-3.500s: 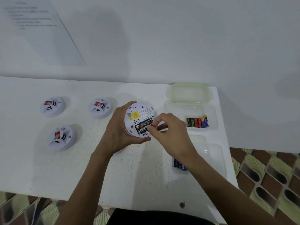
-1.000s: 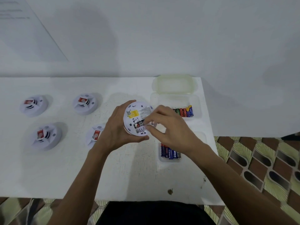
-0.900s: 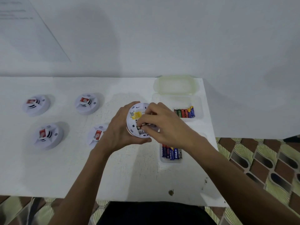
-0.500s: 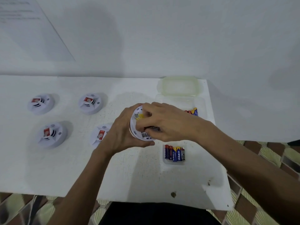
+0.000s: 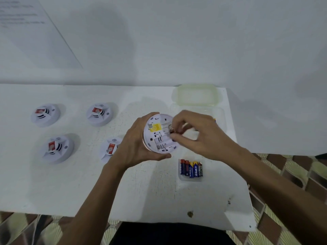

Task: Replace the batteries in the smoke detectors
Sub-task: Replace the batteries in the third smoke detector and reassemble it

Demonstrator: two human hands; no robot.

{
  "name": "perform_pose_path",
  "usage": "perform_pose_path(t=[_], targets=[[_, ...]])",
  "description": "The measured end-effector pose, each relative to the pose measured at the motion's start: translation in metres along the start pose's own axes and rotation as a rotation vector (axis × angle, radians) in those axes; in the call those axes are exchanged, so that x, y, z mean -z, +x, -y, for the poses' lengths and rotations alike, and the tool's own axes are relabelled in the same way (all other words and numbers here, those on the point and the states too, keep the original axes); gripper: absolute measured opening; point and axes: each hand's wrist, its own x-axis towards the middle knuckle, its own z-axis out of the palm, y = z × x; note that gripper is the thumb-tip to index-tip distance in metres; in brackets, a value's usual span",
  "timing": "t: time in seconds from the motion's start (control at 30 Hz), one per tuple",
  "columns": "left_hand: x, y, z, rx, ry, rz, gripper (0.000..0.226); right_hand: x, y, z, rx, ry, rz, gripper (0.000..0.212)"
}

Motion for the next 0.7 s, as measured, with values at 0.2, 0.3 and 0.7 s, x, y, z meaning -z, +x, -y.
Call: perform_pose_path(t=[0.2, 0.3, 0.7], targets=[[-0.001, -0.003, 0.011, -0.052, 0.001, -0.016, 0.087, 0.015, -0.062, -0.023, -0.509, 0.061, 0.005, 0.017], [0.000, 0.000, 0.003, -0.078, 0.019, -0.020, 0.078, 0.001, -0.086, -0.045, -0.676, -0.090, 0.054, 0.016], [0.005, -0.001, 0.001, -0.104, 0.098, -0.062, 0.086, -0.029, -0.093, -0.075, -0.808, -0.262, 0.144, 0.018]])
